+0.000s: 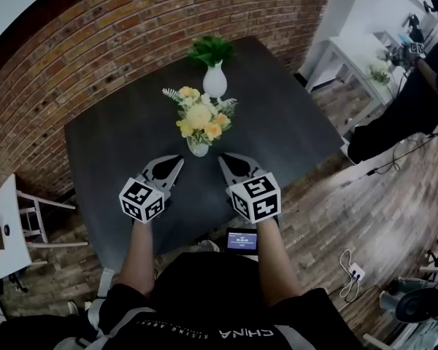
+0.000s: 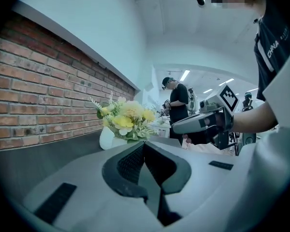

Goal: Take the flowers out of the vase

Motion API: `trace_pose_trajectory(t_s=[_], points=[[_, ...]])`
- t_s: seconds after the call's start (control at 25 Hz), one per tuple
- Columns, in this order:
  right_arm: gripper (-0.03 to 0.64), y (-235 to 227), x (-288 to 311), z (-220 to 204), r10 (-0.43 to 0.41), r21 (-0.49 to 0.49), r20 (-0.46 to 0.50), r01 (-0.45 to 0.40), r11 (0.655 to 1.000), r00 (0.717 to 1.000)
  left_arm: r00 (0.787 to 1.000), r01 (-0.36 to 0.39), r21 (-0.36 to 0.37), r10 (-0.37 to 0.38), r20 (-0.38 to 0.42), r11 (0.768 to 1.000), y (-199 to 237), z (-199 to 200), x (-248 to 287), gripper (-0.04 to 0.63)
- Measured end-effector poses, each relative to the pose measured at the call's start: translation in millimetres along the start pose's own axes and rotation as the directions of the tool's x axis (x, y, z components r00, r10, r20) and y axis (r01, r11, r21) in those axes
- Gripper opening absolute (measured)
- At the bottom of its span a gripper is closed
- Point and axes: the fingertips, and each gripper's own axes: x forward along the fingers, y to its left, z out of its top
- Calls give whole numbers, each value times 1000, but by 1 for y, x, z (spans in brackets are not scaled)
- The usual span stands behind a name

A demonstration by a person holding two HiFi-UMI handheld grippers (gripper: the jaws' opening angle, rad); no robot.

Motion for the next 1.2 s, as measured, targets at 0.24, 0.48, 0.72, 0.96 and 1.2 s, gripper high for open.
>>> trace_pose_trajectory(t_s=[0.24,0.48,0.72,0.96,1.2], points=[[8,-5,17,-6,26,3,-31,-26,1000,999,1000,-4,-23,3,-13,1000,10,-7,12,5],[8,-22,23,1,84,-21,-37,-85,996,996,997,-69,-32,68,-21,997,20,-5,20,5],[8,-24,29,8,154,-47,-47,-156,987,987,995,-101,-36,100,-25,994,18,0,25,5],[8,-23,32,7,194,-59,-60,-197,979,979,991,-136,-50,135,-19,989,20,-1,26,5],[8,-26,33,5,230,-38,-49,-232,972,972,982,-191,-62,190,-12,980,31,-8,24,8]])
